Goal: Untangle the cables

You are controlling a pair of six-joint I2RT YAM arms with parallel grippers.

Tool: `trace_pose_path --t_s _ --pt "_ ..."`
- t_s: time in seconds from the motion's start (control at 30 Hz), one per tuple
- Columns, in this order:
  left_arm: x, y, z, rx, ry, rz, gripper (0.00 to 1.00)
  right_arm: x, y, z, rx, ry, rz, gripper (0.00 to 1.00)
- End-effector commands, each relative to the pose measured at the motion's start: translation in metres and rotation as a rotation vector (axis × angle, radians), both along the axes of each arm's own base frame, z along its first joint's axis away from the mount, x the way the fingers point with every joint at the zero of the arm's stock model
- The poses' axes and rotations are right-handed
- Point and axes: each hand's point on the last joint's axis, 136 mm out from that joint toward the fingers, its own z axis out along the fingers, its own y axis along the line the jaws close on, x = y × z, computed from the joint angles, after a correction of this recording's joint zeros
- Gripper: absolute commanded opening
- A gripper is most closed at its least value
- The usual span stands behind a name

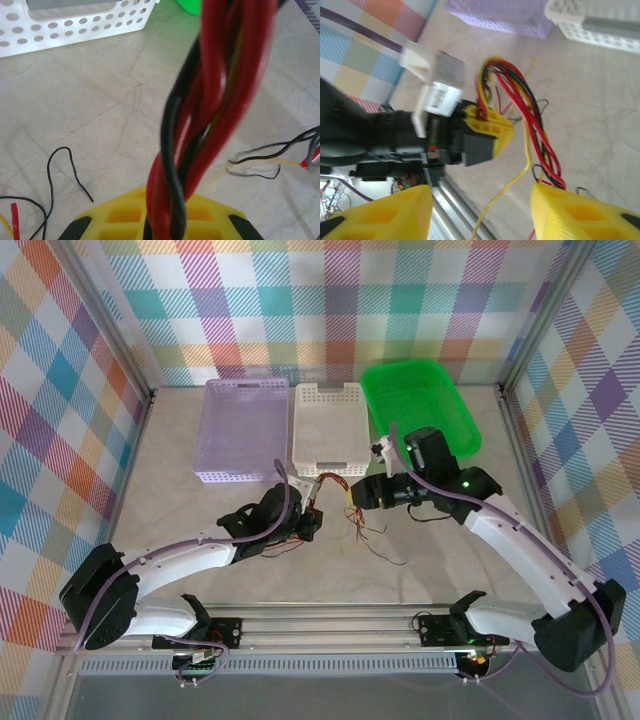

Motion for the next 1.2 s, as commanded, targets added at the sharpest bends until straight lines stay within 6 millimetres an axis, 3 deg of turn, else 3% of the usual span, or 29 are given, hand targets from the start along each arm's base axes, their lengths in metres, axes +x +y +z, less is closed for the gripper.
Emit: trace_pose_path --t_s 0.0,0.13,0.43,0.83,0.97,1.17 --pt "0.002 -0.008 0.025 -0.062 0.001 0.015 0.00 -0.009 0.007 0.042 0.132 -0.032 0.015 0.55" --pt "-0.005 -0.016 0.038 -0.102 -0.002 -0.014 0.00 -0.016 0.019 0.045 0.244 0.026 0.049 0.53" --pt "-0.030 -0.039 0.050 -0.147 0.005 -0.118 0.00 -0.013 0.045 0.021 0.276 0.039 0.027 0.45" --pt "-0.039 -0.044 0.079 -0.250 0.002 -0.141 0.00 0.003 0.034 -0.028 0.157 0.007 -0.089 0.45" --pt "-0.041 -0.051 0.082 -0.271 0.016 -0.166 0.00 0.004 0.039 -0.029 0.177 -0.005 -0.080 0.46" --pt "-0.043 -0.055 0.077 -0.263 0.033 -0.181 0.00 0.002 0.043 -0.014 0.265 -0.072 -0.068 0.47"
